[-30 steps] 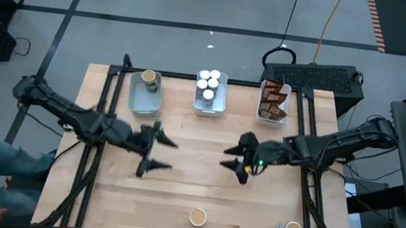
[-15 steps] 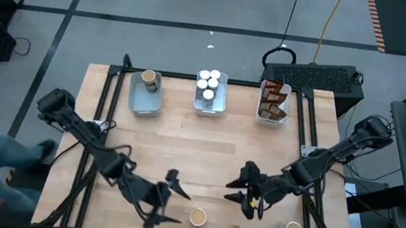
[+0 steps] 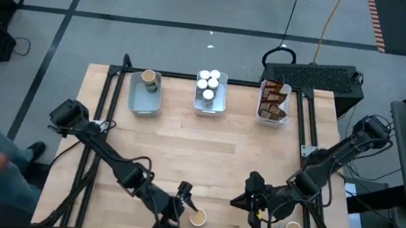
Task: Sort spices by type
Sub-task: Put the gold seasoning bottle into the gray bin
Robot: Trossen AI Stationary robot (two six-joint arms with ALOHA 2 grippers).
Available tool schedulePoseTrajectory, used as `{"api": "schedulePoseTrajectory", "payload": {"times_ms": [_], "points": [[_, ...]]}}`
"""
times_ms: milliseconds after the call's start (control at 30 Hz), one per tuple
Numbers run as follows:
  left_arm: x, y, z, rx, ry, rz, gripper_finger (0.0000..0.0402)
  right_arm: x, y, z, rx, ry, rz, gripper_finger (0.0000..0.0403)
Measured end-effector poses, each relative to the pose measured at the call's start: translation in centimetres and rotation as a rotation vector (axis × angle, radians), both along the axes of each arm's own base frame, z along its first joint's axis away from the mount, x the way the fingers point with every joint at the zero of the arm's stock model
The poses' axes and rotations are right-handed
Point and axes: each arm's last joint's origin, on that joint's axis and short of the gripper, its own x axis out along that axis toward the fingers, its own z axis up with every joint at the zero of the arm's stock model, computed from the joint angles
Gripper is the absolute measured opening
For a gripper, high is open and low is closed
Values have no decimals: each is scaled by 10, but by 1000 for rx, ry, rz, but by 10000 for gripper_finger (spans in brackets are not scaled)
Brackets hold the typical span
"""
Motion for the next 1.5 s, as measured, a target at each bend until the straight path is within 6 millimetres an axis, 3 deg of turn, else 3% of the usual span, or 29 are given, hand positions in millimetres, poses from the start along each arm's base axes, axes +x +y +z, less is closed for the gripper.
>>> {"api": "schedulePoseTrajectory", "payload": {"times_ms": [400,1167,1500], "points": [[24,18,-21,12,11,-19,346,0,4,-3,15,7,-14,0],[35,14,-52,10,55,-68,346,0,3,-3,16,9,-18,0],[37,17,-53,13,59,-62,346,0,3,-3,21,11,-22,0]]}}
